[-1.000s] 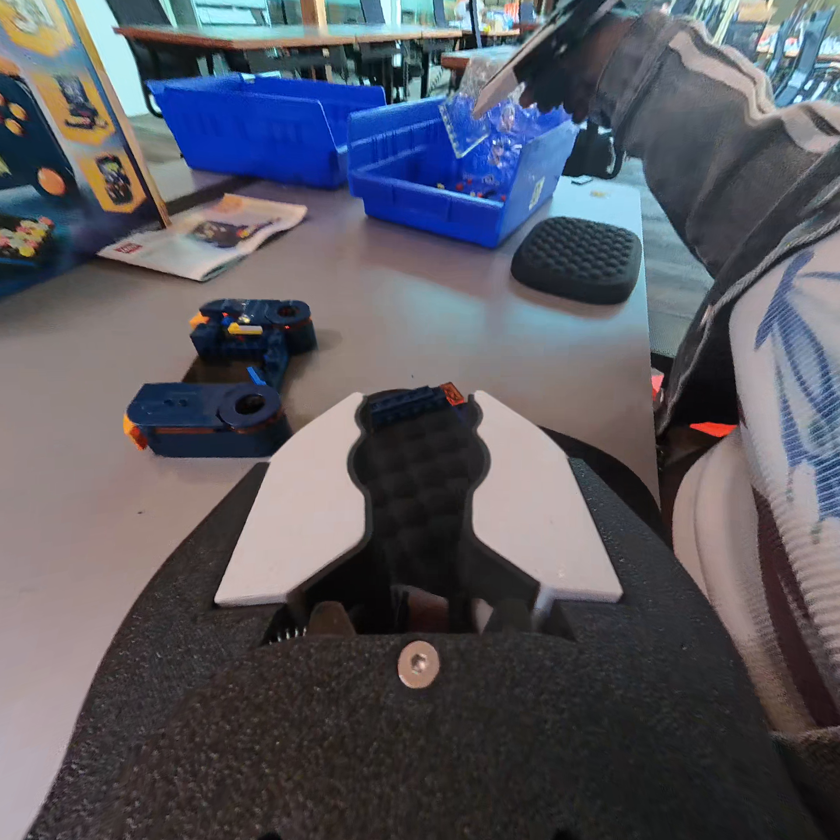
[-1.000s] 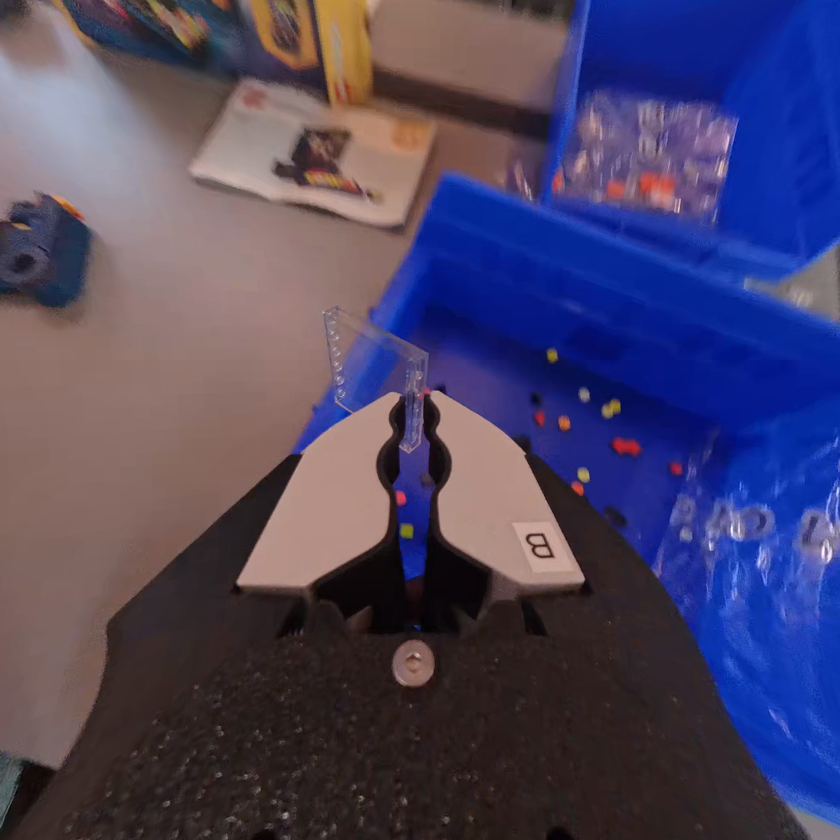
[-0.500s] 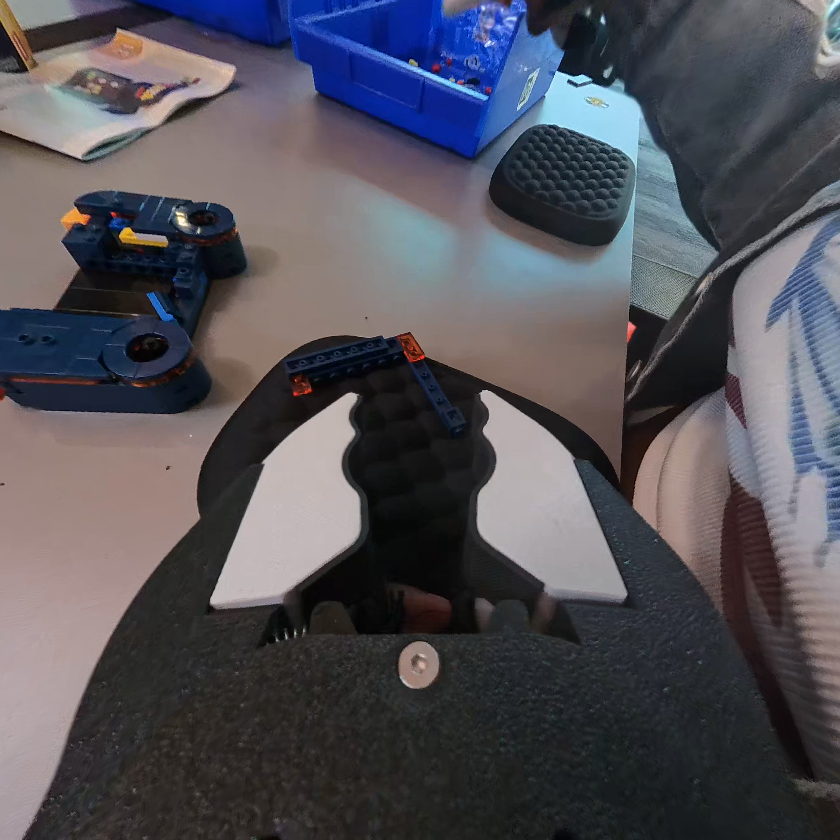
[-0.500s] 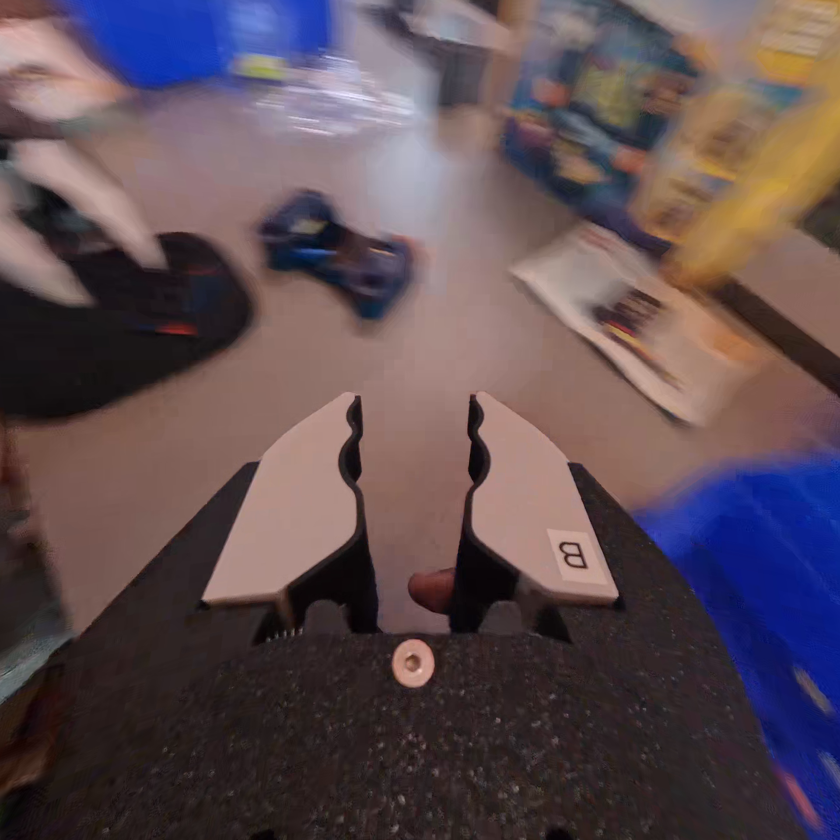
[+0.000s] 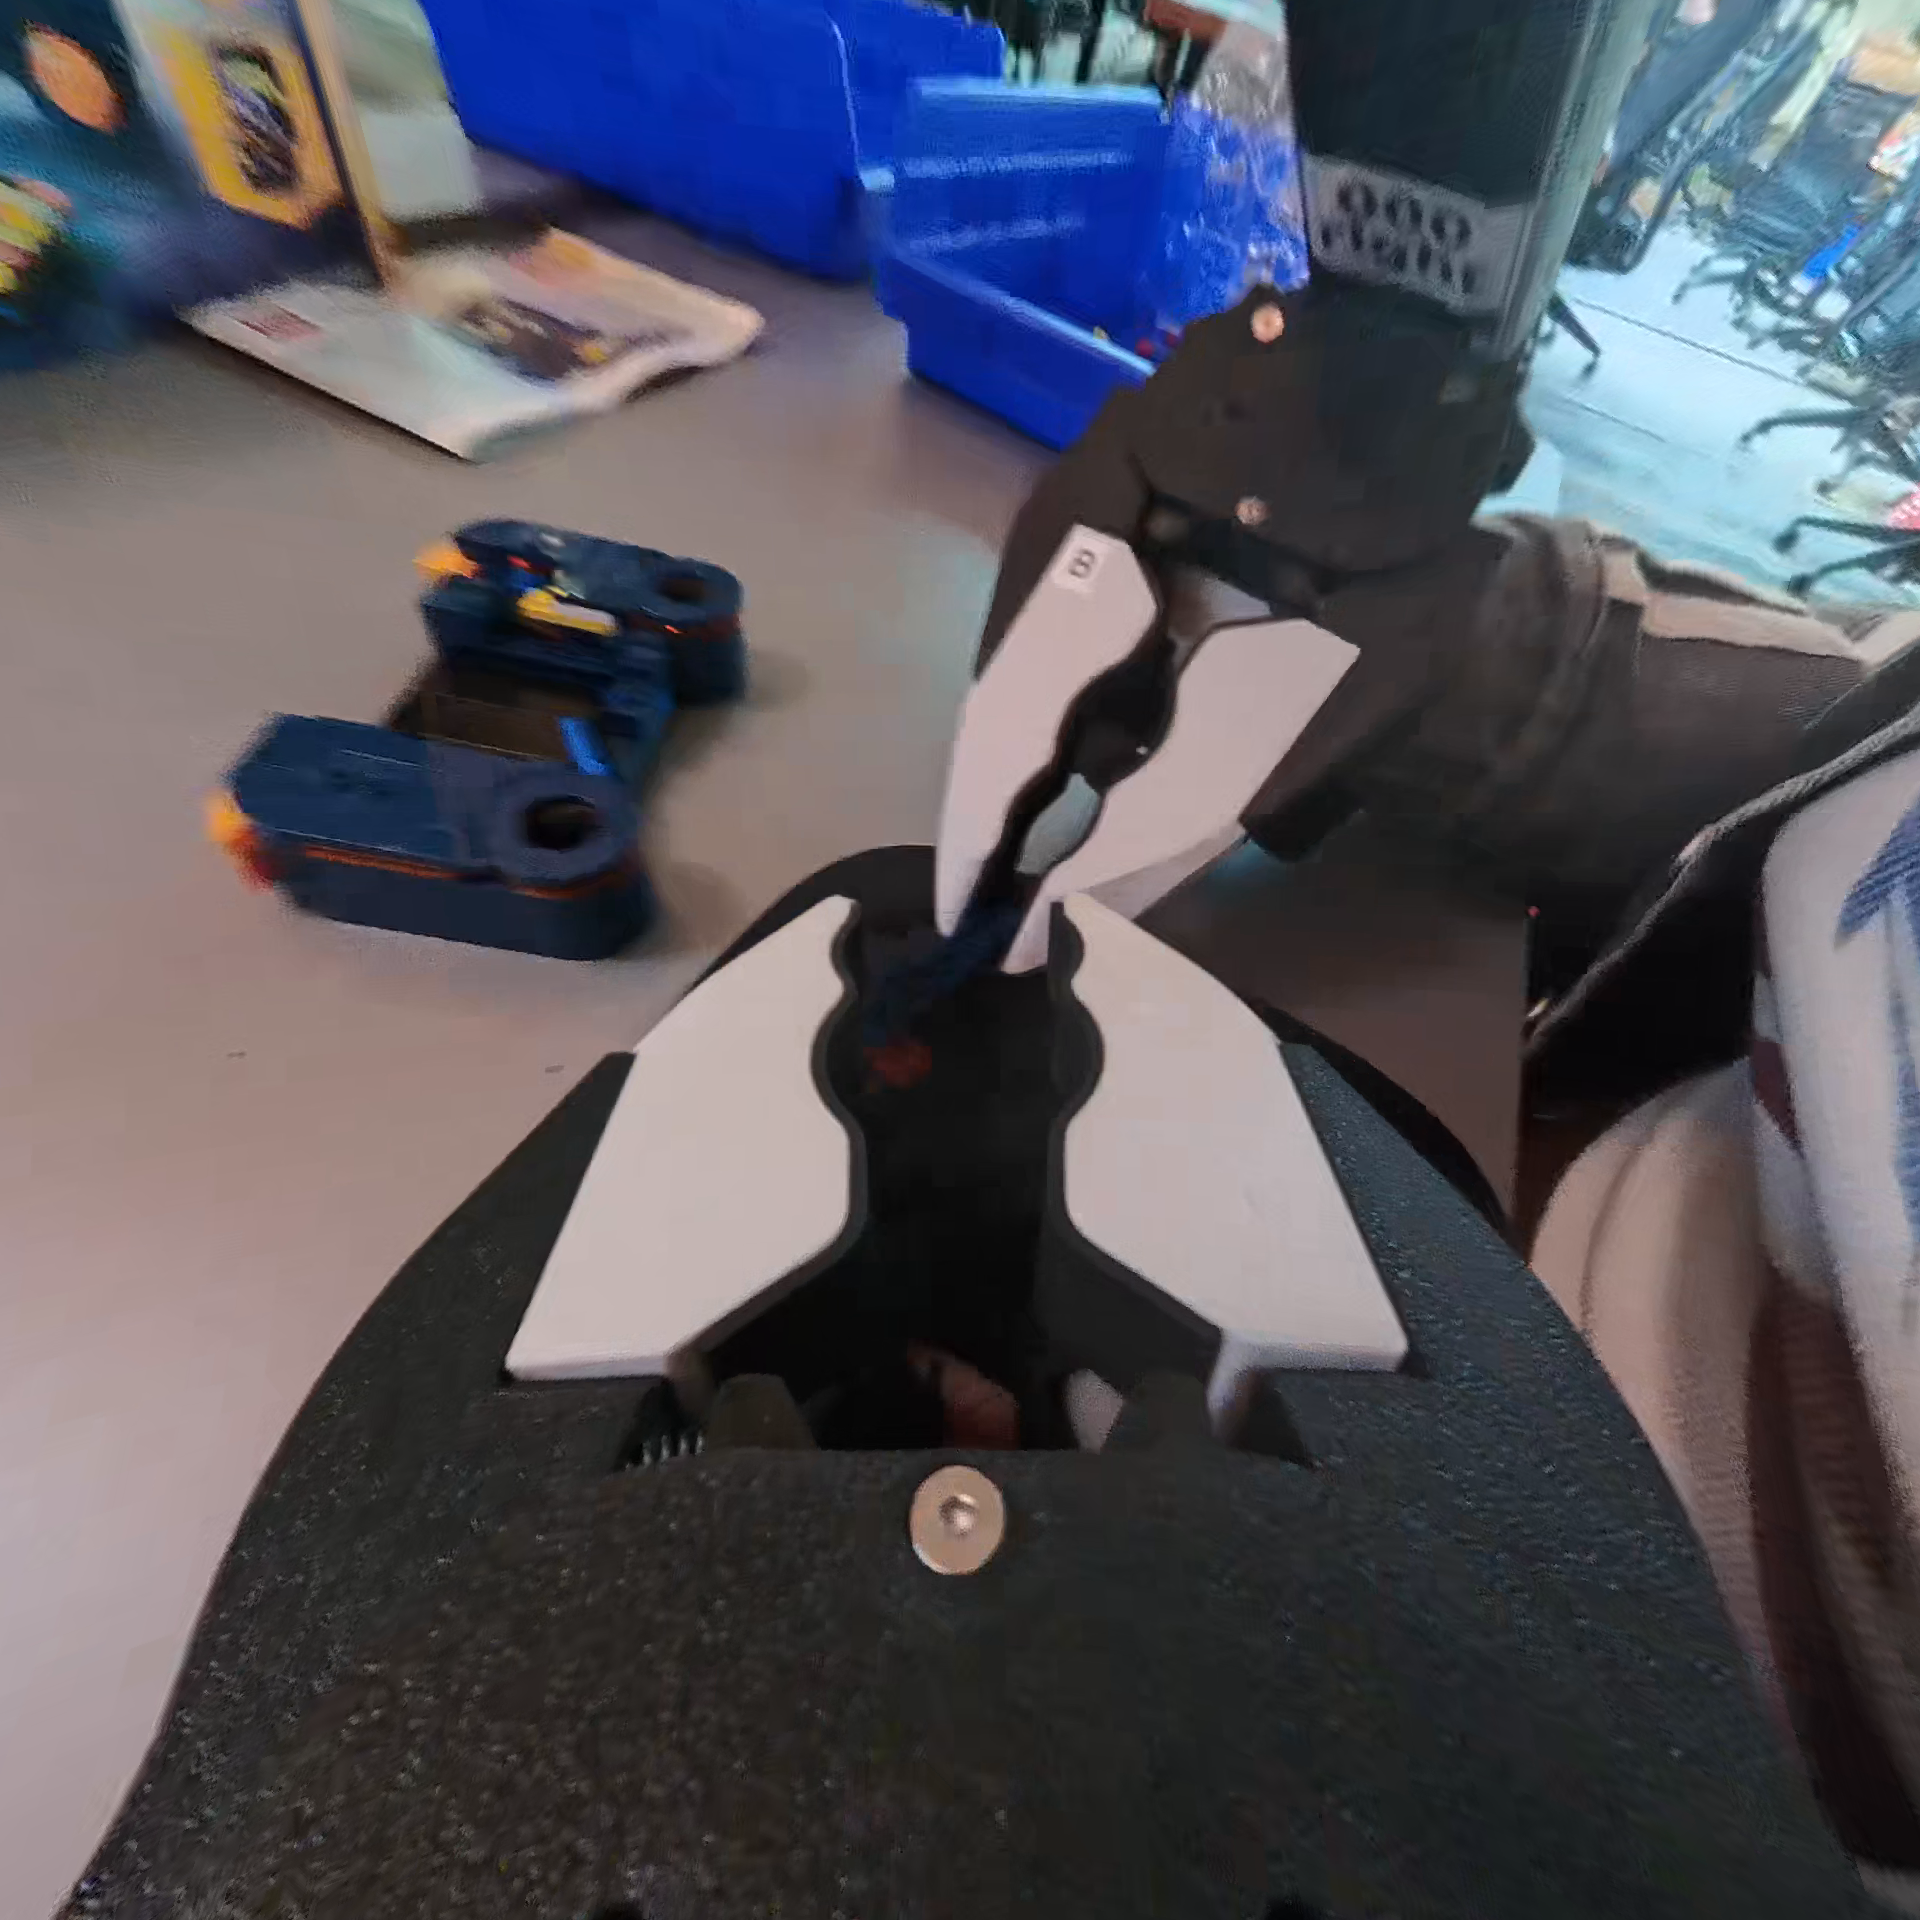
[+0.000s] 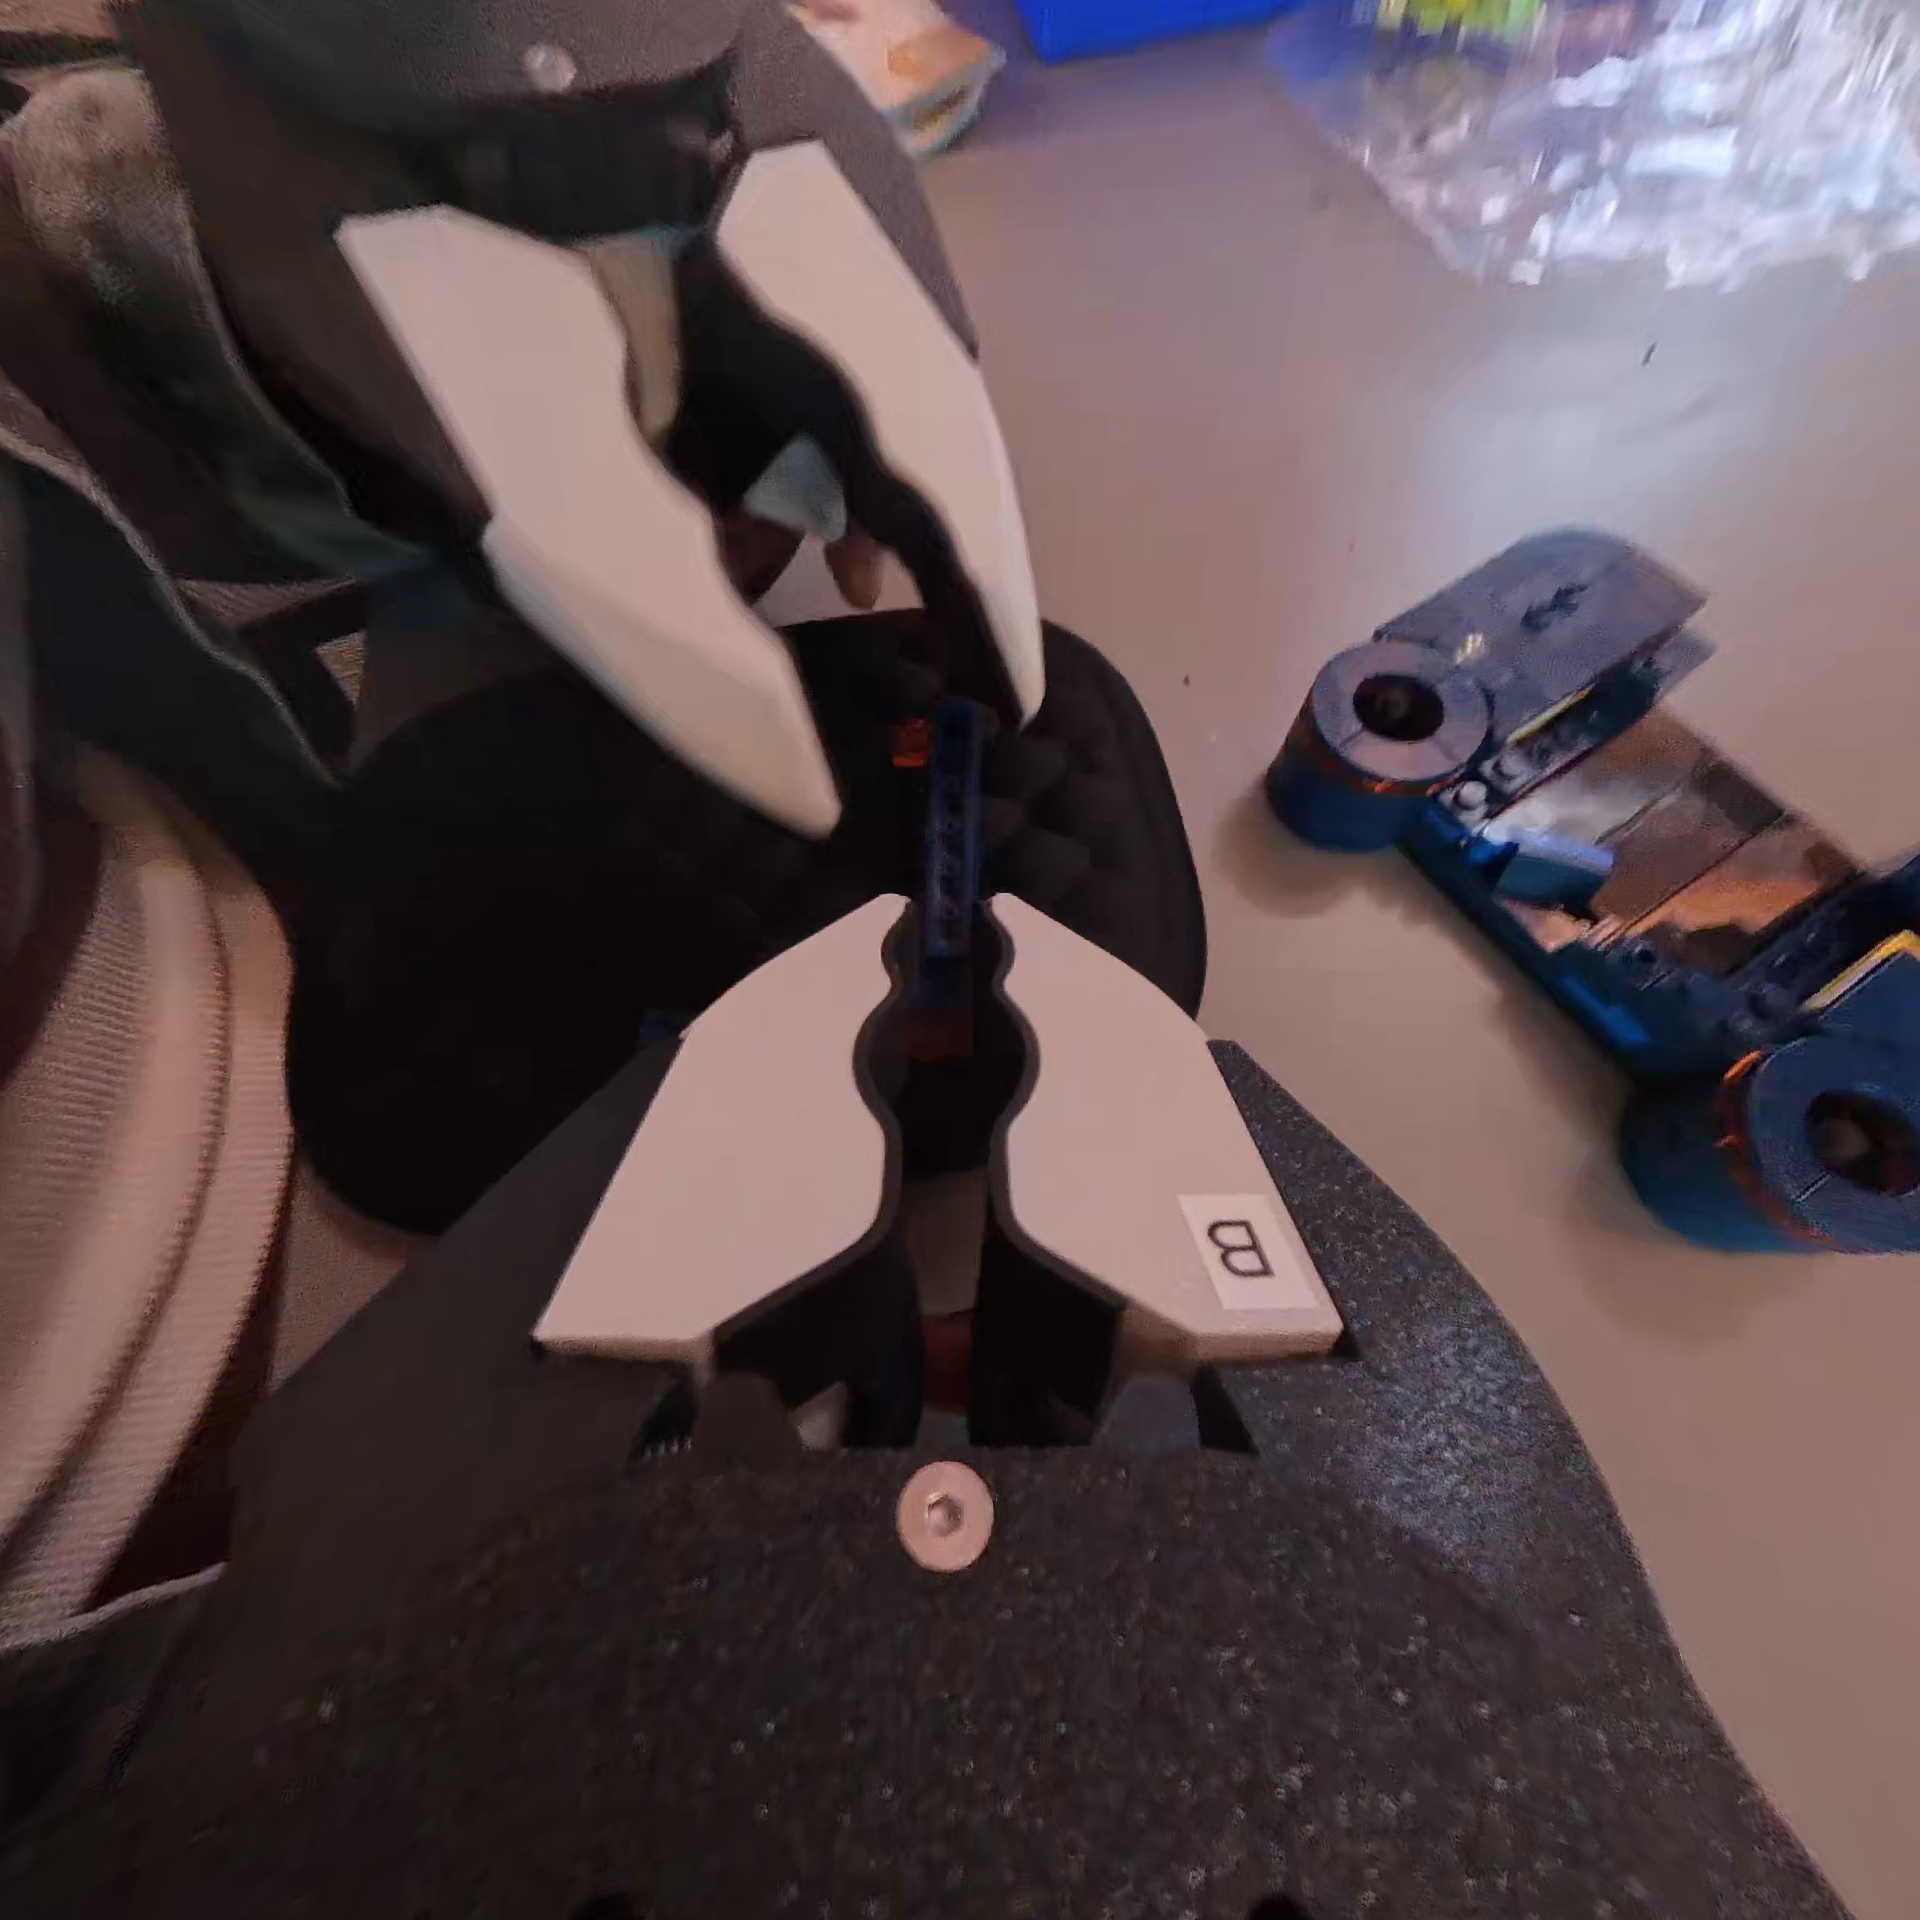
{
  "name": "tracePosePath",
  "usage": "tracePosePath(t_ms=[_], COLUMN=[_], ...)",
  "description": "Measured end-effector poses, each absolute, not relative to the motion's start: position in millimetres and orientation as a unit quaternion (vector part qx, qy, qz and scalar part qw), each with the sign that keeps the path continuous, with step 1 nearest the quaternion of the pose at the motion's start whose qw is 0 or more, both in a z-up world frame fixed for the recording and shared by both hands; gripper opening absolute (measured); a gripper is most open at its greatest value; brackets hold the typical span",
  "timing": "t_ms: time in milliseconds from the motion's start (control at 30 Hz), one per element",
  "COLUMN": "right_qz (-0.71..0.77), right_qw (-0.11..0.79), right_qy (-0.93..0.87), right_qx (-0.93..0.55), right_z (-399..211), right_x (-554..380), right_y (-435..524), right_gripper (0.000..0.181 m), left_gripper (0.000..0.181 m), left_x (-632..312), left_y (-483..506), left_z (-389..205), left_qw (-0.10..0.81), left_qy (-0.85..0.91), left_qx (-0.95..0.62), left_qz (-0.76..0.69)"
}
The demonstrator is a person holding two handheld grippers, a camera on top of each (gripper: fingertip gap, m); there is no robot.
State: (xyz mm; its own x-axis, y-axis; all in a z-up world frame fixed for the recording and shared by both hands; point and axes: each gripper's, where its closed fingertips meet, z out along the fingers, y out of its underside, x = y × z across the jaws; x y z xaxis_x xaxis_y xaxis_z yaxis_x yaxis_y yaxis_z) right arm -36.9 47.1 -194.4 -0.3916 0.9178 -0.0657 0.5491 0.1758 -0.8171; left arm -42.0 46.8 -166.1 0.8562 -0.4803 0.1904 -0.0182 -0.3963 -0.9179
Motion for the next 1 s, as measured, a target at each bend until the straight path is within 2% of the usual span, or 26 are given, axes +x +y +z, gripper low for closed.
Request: tracePosePath(t_ms=[133,233,400,467,633,800,1000], right_qz=[0.475,0.514,0.511,0.473,0.442,0.418,0.433], right_qw=[0.25,0.241,0.203,0.215,0.263,0.254,0.312], right_qy=[-0.713,-0.701,-0.705,-0.722,-0.74,-0.753,-0.741], right_qx=[-0.451,-0.431,-0.448,-0.457,-0.433,-0.441,-0.407], right_z=[-181,-171,-177,-180,-165,-167,-157], right_x=[-38,-38,-38,-40,-51,-56,-57], right_y=[38,32,28,31,20,17,17], right_gripper=[0.01,0.011,0.012,0.024,0.013,0.008,0.008], left_gripper=[0.04,0.018,0.018,0.018,0.018,0.018,0.018], left_x=[-56,-48,-49,-51,-53,-51,-50], left_y=[32,26,24,22,20,20,19], left_z=[-172,-164,-169,-176,-176,-174,-170], left_qw=[0.516,0.53,0.494,0.468,0.429,0.414,0.422], left_qy=[0.217,0.246,0.232,0.239,0.263,0.285,0.271], left_qx=[-0.806,-0.78,-0.8,-0.822,-0.848,-0.854,-0.85], left_qz=[-0.192,-0.223,-0.249,-0.218,-0.164,-0.137,-0.159])
